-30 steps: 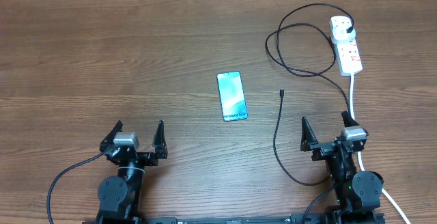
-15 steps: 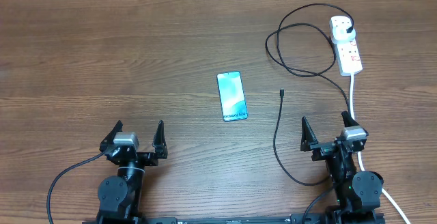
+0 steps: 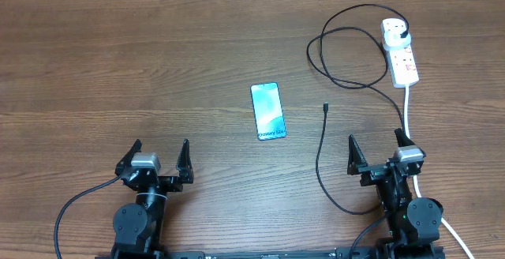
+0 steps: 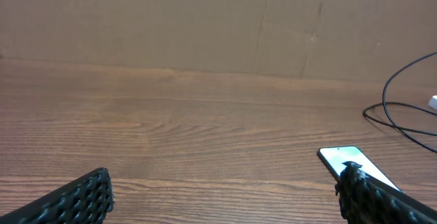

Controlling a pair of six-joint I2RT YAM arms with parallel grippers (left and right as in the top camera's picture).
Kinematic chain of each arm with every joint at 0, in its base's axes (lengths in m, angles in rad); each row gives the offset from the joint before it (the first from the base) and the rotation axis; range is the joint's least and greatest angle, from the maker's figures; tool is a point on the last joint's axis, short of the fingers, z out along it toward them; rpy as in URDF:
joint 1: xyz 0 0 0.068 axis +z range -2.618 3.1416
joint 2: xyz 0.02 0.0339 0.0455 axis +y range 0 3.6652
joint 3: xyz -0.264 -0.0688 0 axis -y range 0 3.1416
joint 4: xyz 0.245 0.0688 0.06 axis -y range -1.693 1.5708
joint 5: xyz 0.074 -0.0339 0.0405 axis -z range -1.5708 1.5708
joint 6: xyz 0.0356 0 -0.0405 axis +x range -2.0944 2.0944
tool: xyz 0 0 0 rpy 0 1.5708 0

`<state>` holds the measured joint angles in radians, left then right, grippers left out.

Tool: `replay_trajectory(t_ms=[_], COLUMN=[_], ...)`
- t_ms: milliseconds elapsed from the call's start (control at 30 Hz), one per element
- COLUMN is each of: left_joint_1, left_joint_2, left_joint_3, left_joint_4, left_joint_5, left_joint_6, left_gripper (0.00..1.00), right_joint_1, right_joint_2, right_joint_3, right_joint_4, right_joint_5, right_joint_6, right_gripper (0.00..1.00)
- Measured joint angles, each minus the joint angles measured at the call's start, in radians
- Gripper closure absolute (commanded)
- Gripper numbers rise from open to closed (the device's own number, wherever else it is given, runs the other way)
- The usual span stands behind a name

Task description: Plug charger to phone and switch on socket

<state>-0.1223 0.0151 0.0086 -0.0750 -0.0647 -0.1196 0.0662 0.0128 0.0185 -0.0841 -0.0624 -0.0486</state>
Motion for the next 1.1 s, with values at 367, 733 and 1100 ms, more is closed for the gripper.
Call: replay_trajectory(t_ms=[367,733,1100], left_joint_1=[0.000,0.000,0.000], left_joint_2=[0.000,0.000,0.000], left_joint_3=[0.000,0.000,0.000], left_joint_4=[0.000,0.023,0.216], left_joint_5=[0.001,0.224,0.302], left_joint_6=[-0.001,-0.390,-0.660], left_gripper=[0.00,0.00,0.00], right_joint_1=[0.000,0.000,0.000], right_joint_2=[0.000,0.000,0.000], right_joint_3=[0.000,0.000,0.000], right_joint_4=[0.000,0.000,0.000], right_joint_5=[0.000,0.000,0.000], right_joint_6=[0.000,0.000,0.000], right_gripper=[0.00,0.00,0.00])
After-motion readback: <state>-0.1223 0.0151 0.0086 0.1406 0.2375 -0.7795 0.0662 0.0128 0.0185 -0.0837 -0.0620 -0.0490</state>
